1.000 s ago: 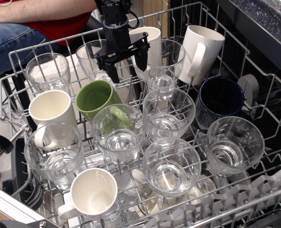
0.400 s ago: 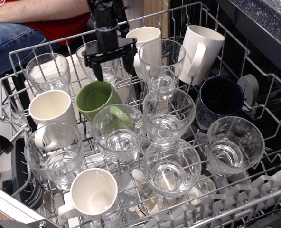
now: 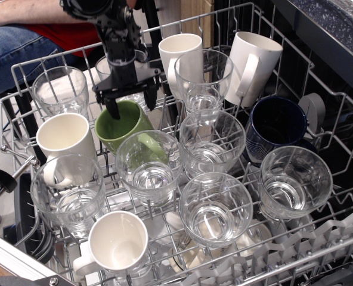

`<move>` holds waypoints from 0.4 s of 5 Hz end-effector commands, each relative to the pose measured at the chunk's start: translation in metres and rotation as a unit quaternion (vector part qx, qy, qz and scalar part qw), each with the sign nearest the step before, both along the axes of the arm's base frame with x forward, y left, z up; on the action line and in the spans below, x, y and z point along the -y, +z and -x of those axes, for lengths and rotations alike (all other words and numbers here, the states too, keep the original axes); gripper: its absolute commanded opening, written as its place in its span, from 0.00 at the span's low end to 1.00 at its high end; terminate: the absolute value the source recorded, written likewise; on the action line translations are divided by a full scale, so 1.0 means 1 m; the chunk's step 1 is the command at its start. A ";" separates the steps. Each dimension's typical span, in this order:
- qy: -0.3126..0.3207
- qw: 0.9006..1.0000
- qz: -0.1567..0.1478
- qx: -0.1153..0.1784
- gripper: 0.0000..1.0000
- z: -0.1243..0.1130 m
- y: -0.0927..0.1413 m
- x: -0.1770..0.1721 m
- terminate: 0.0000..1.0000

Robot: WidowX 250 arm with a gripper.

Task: Pick up green mug

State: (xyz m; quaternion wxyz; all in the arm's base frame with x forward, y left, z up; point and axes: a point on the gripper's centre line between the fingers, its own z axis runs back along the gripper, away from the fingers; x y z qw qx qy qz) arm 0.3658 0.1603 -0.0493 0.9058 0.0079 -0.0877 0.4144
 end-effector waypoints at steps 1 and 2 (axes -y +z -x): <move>0.031 0.999 -0.010 0.036 1.00 -0.001 -0.002 -0.005 0.00; 0.038 0.998 -0.009 0.041 1.00 -0.003 -0.007 0.000 0.00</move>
